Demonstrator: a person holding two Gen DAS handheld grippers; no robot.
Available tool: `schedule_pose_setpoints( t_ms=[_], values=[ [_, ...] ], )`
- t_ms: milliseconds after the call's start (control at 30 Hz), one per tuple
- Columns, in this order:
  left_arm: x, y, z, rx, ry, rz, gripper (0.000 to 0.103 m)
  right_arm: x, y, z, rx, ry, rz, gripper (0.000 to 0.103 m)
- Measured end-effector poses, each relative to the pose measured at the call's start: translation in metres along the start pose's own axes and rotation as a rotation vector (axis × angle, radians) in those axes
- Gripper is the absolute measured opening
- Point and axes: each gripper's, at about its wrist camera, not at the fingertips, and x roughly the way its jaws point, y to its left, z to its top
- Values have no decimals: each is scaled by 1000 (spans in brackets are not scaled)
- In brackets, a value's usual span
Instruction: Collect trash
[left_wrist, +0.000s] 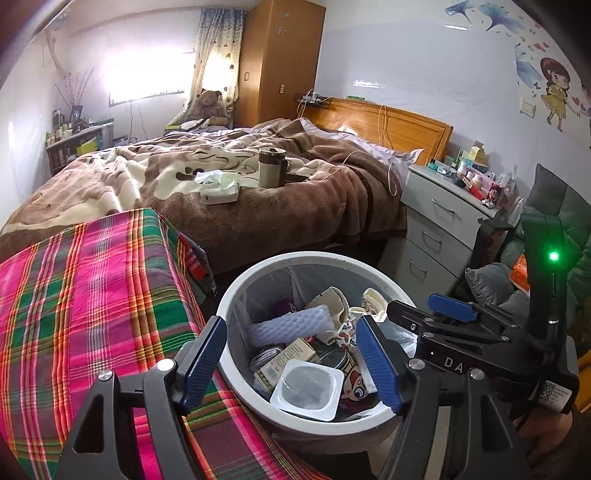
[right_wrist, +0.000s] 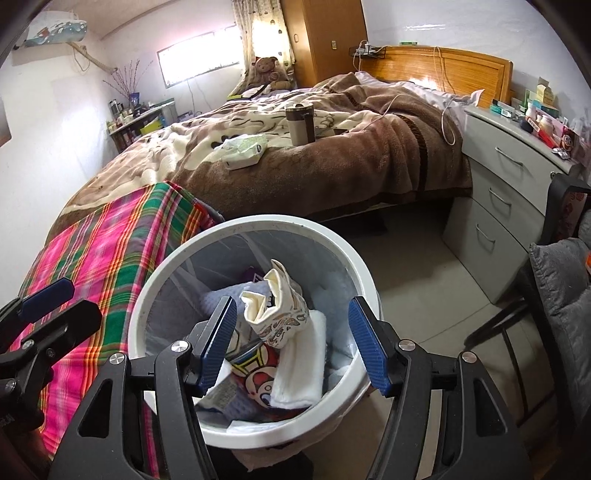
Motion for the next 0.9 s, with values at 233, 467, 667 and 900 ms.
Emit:
schedule_pose_setpoints(
  t_ms=[233, 467, 667, 900],
  values=[
    [-22, 8, -8, -15, -24, 50, 72, -17, 9, -4, -4, -47, 32, 64],
    [-59, 22, -25, -42, -63, 143, 72, -39, 31, -19, -27, -106, 81, 64],
    [-94, 38, -43, -91, -102, 203, 72, -60, 53, -33, -60, -149, 121, 64],
    [-129, 52, -62, -123, -126, 251, 72, -80, 71, -49, -93, -200, 161, 64]
  ],
)
